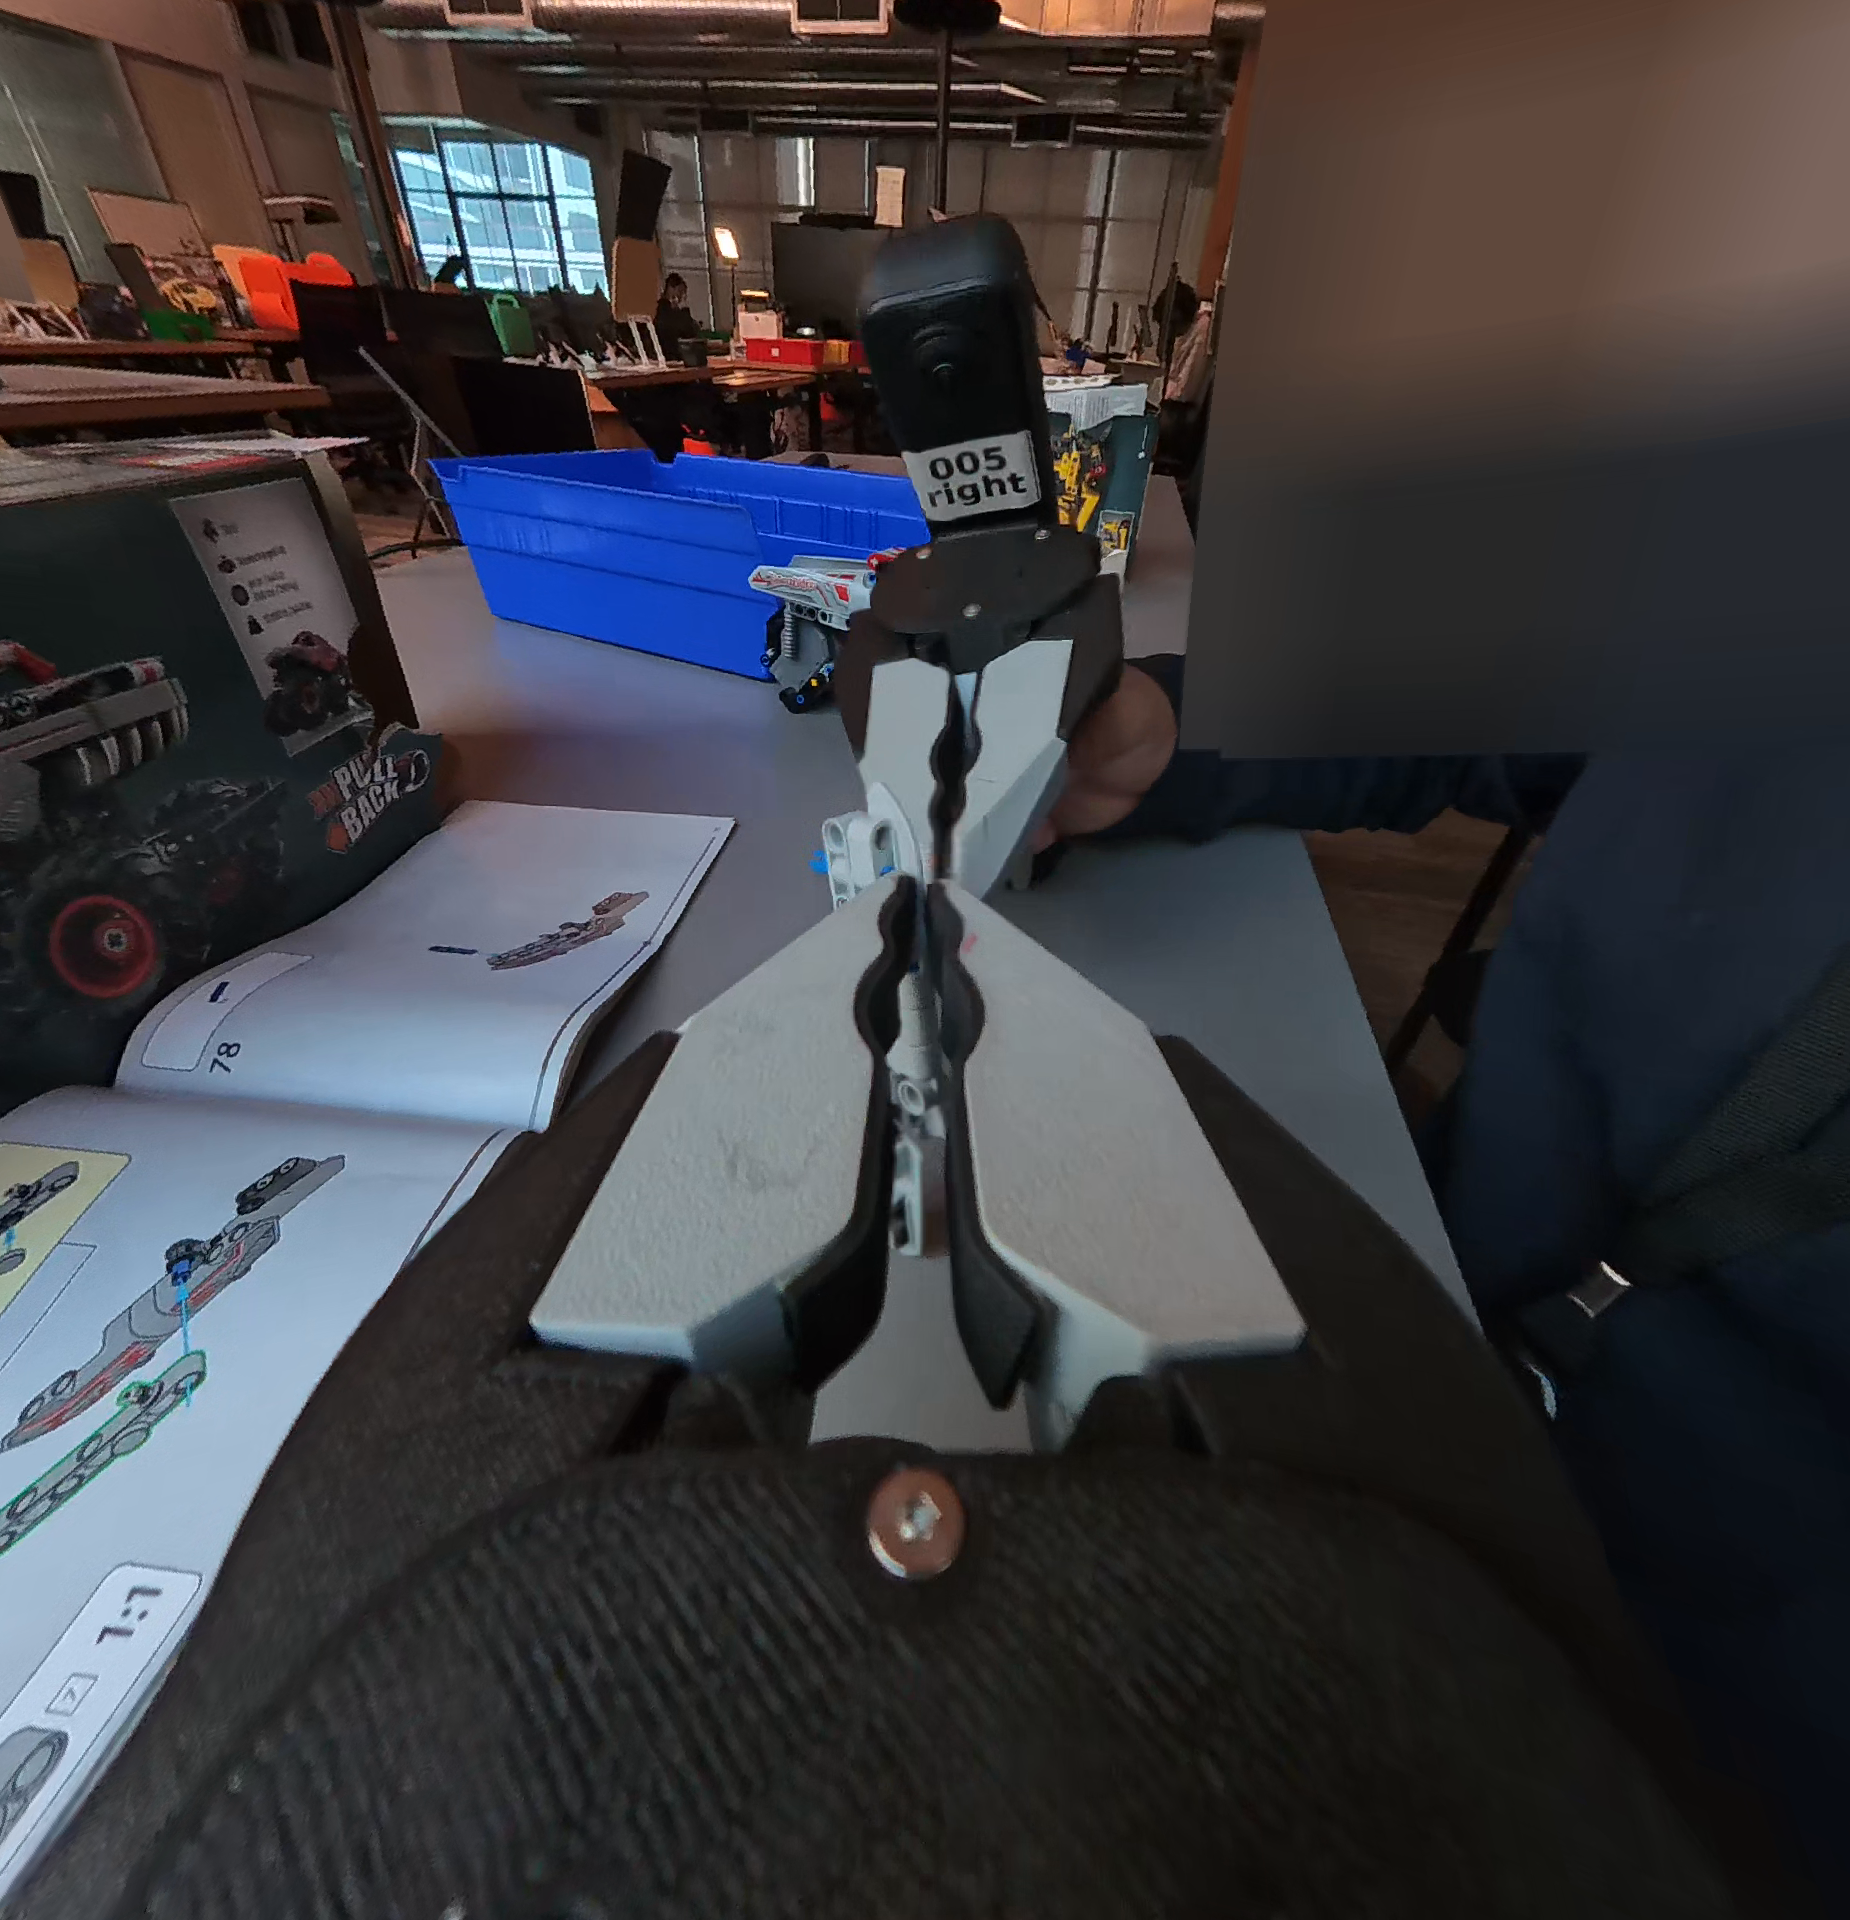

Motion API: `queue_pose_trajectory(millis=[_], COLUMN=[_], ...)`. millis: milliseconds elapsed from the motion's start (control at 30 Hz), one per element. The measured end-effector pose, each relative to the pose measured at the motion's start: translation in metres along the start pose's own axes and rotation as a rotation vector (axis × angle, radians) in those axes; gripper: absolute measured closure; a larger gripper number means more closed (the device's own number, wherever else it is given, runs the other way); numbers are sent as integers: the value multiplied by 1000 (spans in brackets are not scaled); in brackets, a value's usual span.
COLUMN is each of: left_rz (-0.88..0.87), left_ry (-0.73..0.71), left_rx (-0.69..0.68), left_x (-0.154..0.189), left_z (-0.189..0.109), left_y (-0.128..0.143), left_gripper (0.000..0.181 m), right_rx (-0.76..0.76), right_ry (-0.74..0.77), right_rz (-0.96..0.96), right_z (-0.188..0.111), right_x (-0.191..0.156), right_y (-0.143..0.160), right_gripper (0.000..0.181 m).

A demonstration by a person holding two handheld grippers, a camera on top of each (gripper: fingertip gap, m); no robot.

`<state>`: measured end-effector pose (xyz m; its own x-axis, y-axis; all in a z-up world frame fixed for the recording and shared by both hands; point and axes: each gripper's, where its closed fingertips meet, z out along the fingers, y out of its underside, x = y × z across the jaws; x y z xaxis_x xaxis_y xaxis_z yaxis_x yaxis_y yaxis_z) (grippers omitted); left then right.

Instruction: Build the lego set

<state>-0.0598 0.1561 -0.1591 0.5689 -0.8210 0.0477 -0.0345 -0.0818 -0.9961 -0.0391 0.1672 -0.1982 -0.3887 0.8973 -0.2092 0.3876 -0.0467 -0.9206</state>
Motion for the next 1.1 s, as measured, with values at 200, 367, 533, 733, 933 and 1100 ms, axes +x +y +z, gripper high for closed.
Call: queue_pose_trajectory(millis=[200,367,533,733,933,1100], left_rz=[100,108,104,97,34,-118], left_ry=[41,108,134,86,-58,-40], left_rx=[11,150,186,188,37,-112], left_x=[16,34,41,31,2,8], left_z=[1,3,9,6,6,8], left_y=[-4,-29,-34,-33,-9,17], left_gripper=[181,181,181,181,181,181], right_rx=[2,37,86,76,17,-53], right_ry=[-32,-91,-202,-178,60,249], right_rz=[7,-37,-54,-41,-129,-309], right_z=[5,15,10,-1,-24,-38], right_x=[-2,-17,-36,-28,2,12], right_y=[1,-8,-13,-14,-16,-16], right_gripper=[148,132,168,170,170,181])
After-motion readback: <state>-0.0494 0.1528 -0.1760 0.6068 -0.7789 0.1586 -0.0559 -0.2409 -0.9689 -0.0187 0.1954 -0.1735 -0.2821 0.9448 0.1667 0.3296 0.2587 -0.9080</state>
